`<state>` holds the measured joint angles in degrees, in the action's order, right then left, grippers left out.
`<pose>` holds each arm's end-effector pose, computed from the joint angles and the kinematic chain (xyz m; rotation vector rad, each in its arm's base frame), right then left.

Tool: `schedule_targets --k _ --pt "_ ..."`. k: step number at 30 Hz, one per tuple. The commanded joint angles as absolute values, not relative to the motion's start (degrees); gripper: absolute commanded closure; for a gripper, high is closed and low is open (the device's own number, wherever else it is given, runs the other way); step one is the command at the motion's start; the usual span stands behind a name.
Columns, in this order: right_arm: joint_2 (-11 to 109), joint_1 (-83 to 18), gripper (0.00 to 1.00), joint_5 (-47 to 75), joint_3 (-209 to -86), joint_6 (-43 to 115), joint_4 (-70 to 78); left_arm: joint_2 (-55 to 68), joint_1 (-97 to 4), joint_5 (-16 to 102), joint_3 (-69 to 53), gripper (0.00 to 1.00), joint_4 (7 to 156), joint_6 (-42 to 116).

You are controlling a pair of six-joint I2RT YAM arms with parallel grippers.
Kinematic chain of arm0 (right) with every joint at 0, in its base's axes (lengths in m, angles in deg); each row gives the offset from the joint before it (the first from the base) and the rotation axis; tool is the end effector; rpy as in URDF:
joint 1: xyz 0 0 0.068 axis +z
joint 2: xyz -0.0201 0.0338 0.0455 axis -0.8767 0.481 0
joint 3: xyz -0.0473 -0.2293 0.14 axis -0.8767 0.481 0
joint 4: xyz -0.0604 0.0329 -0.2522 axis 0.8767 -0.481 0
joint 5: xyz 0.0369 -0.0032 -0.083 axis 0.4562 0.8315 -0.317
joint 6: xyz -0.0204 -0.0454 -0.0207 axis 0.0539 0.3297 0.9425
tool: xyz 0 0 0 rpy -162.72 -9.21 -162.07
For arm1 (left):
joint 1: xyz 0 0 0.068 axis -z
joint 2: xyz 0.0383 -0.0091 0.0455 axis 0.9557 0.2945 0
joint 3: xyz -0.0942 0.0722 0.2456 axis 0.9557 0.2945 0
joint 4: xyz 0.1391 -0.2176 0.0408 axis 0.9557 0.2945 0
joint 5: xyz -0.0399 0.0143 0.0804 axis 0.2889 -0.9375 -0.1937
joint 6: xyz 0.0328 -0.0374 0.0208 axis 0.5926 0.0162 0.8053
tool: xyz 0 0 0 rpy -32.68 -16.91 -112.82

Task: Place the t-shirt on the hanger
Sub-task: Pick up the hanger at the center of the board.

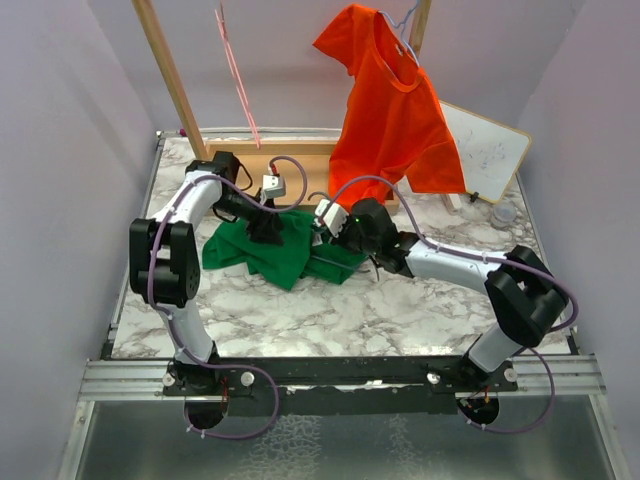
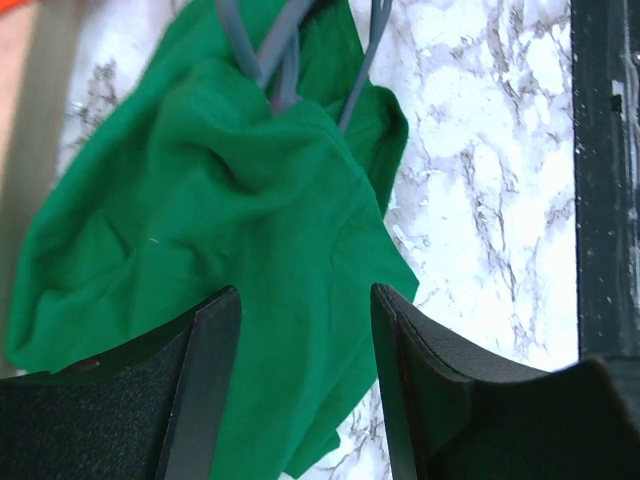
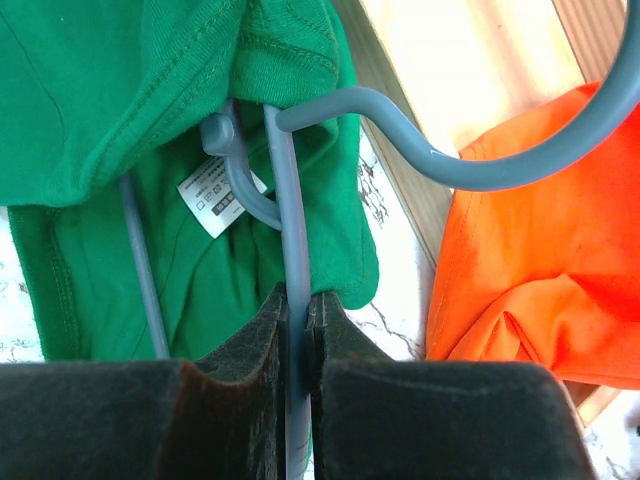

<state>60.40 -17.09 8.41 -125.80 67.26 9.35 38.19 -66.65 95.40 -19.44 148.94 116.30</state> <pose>0.2513 0.2457 0.2112 -1.2368 1.7815 0.2376 0.3410 -0.0683 0.2335 1.4155 1.8534 -1.1579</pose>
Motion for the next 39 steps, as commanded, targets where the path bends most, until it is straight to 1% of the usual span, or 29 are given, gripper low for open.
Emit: schedule_targets --k 1,7,12,18,22,25,27,31,36,39 --pt "58.7 -15.3 0.99 6.0 -125.5 71.2 14.6 32.4 -66.7 96.8 -19.2 0.43 141.0 111.6" --pt "59.1 -15.0 0.99 5.3 -125.4 71.2 15.1 29.1 -66.7 96.2 -21.4 0.43 144.2 113.1" --pt "58.1 -14.2 0.99 5.2 -124.3 72.8 16.8 25.2 -66.8 91.2 -15.3 0.42 136.4 111.7" --pt "56.7 -13.1 0.99 4.9 -123.0 75.1 18.1 24.2 -66.3 90.3 -11.7 0.41 126.4 105.6" --pt "56.1 -11.9 0.99 4.5 -122.5 76.3 18.8 25.2 -65.8 89.4 -11.4 0.41 123.6 104.2" --pt "55.9 -11.2 0.99 3.8 -122.3 76.7 19.3 26.0 -65.6 90.4 -11.7 0.41 124.5 104.7" --pt "55.6 -10.8 0.99 3.5 -122.1 77.2 19.9 26.5 -65.3 91.6 -12.0 0.43 127.0 106.6" --pt "55.4 -10.3 0.99 2.9 -122.2 77.9 20.6 27.6 -64.8 94.5 -13.3 0.54 134.5 111.1" --pt "55.4 -10.1 0.99 2.4 -122.3 78.5 21.1 28.4 -64.2 95.1 -14.8 0.56 141.8 116.2" --pt "55.0 -9.7 0.99 1.9 -122.2 78.9 21.9 28.3 -63.9 94.7 -14.2 0.6 142.4 116.9"
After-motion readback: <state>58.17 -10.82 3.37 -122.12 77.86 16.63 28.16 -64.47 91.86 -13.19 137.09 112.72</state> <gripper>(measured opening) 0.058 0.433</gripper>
